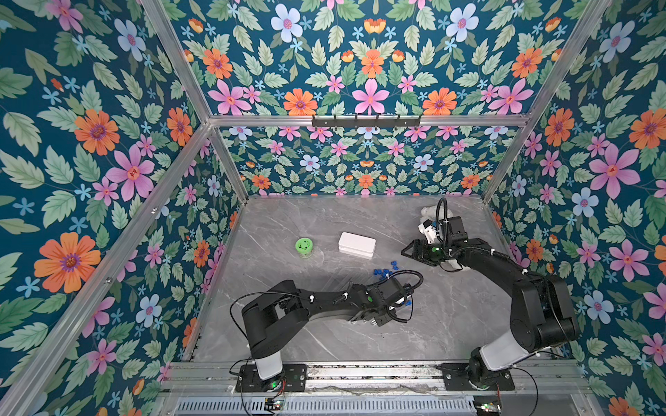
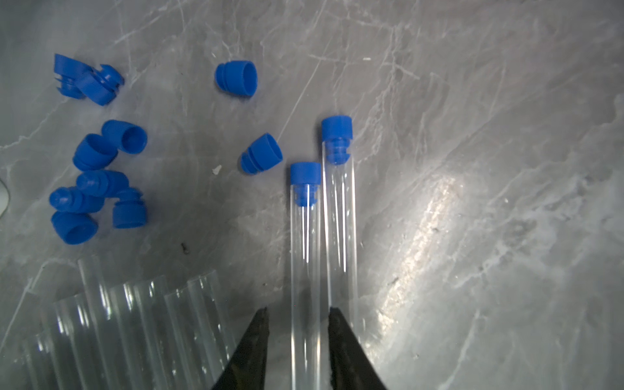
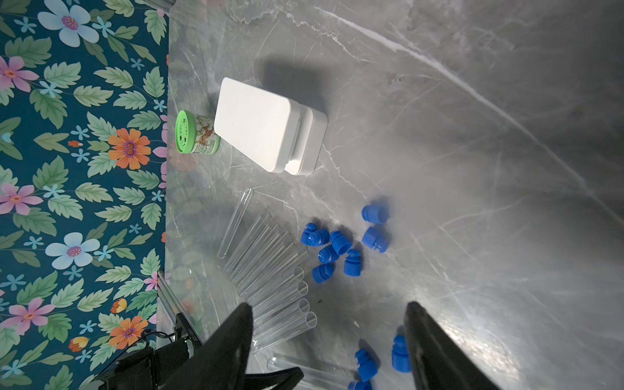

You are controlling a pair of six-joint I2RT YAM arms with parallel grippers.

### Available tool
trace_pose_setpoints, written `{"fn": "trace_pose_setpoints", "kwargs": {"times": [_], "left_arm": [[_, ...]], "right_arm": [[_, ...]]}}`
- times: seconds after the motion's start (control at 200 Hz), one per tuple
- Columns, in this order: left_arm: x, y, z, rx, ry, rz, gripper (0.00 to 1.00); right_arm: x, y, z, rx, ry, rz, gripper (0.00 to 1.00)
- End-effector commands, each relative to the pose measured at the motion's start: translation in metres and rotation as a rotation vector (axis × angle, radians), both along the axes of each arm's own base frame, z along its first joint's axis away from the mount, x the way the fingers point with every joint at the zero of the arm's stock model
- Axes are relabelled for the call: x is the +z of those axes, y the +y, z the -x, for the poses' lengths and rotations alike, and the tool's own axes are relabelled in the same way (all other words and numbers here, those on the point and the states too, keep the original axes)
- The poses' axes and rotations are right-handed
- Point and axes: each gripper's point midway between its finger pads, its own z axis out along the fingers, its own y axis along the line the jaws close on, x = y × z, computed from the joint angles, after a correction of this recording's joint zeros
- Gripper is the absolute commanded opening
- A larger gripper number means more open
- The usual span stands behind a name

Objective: Remove stoppers from test tubes
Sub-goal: Pick up the test tube at the center of the board.

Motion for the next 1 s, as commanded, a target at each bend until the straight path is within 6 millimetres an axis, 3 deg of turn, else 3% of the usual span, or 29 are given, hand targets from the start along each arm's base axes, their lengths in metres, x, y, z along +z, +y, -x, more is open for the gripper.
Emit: {"fn": "trace_pose_setpoints", "kwargs": {"times": [0.0,0.64,0.995], "left_arm": [[-0.002,0.001,0.001,-0.014,0.009,-0.012,0.39],[-0.016,0.001,-0.005,-0.008,0.034,-0.025,0.34],[-0.017,0.002,-0.006,-0.003,0.035,-0.030,0.25]], "right_arm": [[0.006,0.002,-0.001,0.002,-0.016,-0.019,0.72],[0.010,0.001,-0.001,-0.003,-0.025,-0.027,0.72],[0.014,-0.002,-0.001,-0.014,-0.035,-0.027,0.72]]}}
